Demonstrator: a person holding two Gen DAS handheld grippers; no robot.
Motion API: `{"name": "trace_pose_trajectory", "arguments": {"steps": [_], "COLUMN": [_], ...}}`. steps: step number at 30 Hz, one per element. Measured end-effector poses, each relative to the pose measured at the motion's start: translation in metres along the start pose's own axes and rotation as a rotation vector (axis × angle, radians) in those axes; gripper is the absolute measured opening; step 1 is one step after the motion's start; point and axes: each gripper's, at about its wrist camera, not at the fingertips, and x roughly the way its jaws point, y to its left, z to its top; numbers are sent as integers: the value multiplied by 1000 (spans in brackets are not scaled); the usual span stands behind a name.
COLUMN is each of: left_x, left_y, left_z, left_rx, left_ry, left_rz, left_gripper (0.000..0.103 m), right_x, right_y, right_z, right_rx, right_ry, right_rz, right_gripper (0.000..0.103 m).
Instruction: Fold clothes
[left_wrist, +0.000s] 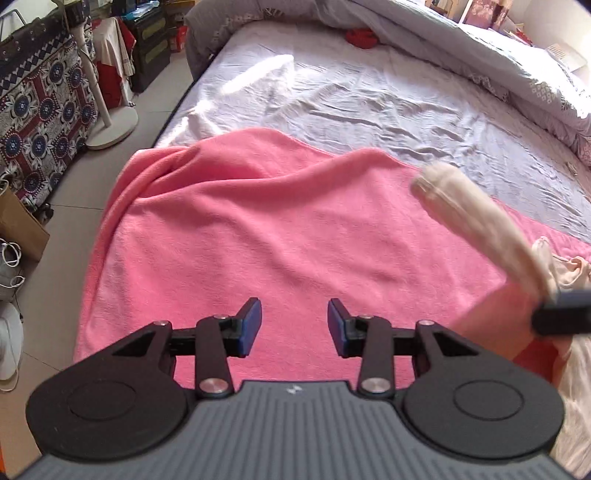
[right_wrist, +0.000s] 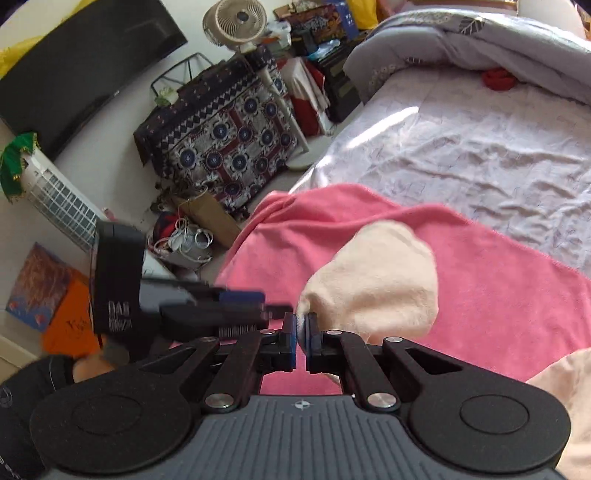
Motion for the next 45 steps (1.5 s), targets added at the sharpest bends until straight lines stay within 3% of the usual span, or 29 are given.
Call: {"name": "trace_pose_trajectory", "arguments": {"steps": [5,7,9,11,14,18,20,24,27,31,34,37,39,42,45], "left_x": [10,14,17,20,22,26,34,46,53,68,63,49,44,53,79], "left_y": [21,21,19,11,-9,-28,-38,-49,-44,-50,-45,-32,-30,-38,-42], "left_z": [-20,-29,-36,-34,-21,-5,-3,0,5,1,-3,-4,-2,-3,-8], "left_rx": [27,28,32,45,97,178,225,293,288,373,365,280,275,317,311], "left_ry": [84,113,132,131,108,107,126,125,164,252,260,264,263,311,417], "left_rz": [84,72,45,-2,-67,-163,-146,-4,-45,-69,-131,-326,-393,-382,-376], "left_gripper": [50,50,50,50,51,66,66,66,67,67,67,70,81,81,81], "right_x": [78,99,94,85,63,27,15,-4,-20,-38,-53,-64,-66,-65,-62], "right_y": [20,29,34,35,25,2,-6,-23,-47,-77,-97,-110,-115,-118,-117], "right_z": [-69,-91,-97,-102,-108,-116,-120,-129,-136,-145,-150,-155,-158,-162,-165], "right_rx": [70,84,66,51,48,67,58,77,142,212,240,257,267,279,284], "right_ry": [132,160,140,127,117,90,95,95,64,45,37,34,37,40,44], "right_rz": [-44,-70,-44,-22,-16,-62,-87,-146,-215,-328,-395,-440,-457,-462,-450], "right_gripper": [8,17,42,50,49,52,54,55,55,55,55,55,55,55,55]}}
